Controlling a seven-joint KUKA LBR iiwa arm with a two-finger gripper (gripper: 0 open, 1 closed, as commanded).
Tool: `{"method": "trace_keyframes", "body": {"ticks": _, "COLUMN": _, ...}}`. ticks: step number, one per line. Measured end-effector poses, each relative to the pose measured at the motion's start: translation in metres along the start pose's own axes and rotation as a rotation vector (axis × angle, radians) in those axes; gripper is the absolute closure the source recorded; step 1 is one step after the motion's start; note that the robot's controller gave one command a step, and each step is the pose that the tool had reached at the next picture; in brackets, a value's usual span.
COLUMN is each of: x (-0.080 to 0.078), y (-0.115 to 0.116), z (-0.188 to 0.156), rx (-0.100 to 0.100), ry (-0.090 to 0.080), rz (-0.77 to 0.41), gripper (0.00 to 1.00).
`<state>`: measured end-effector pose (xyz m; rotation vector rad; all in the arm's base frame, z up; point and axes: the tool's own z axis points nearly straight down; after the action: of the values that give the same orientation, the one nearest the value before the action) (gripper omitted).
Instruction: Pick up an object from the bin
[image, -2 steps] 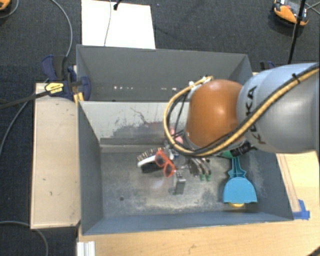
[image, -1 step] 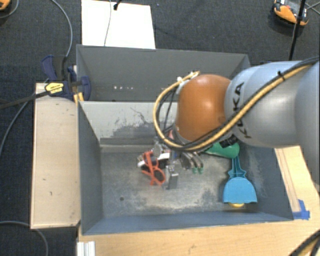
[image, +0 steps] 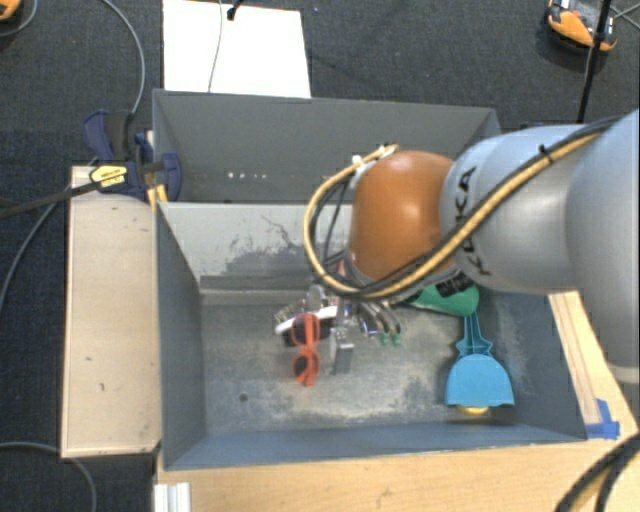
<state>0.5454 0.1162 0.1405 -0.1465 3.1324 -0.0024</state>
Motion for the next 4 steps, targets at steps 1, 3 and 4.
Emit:
{"method": "trace_keyframes", "body": {"ticks": 1, "x": -0.007, "y": 0.018, "z": 0.013, "rx": -0.005, "ry": 0.002, "rz": 0.173, "gripper": 0.0}}
{"method": "trace_keyframes", "body": {"ticks": 3, "x": -0.007, "y": 0.054, "z": 0.067, "rx": -0.004, "ry": -0.006, "rz": -0.023, "gripper": 1.0}}
{"method": "trace_keyframes", "body": {"ticks": 4, "x": -0.008, "y": 0.054, "z": 0.036, "rx": -0.002, "ry": -0.004, "rz": -0.037, "gripper": 1.0}}
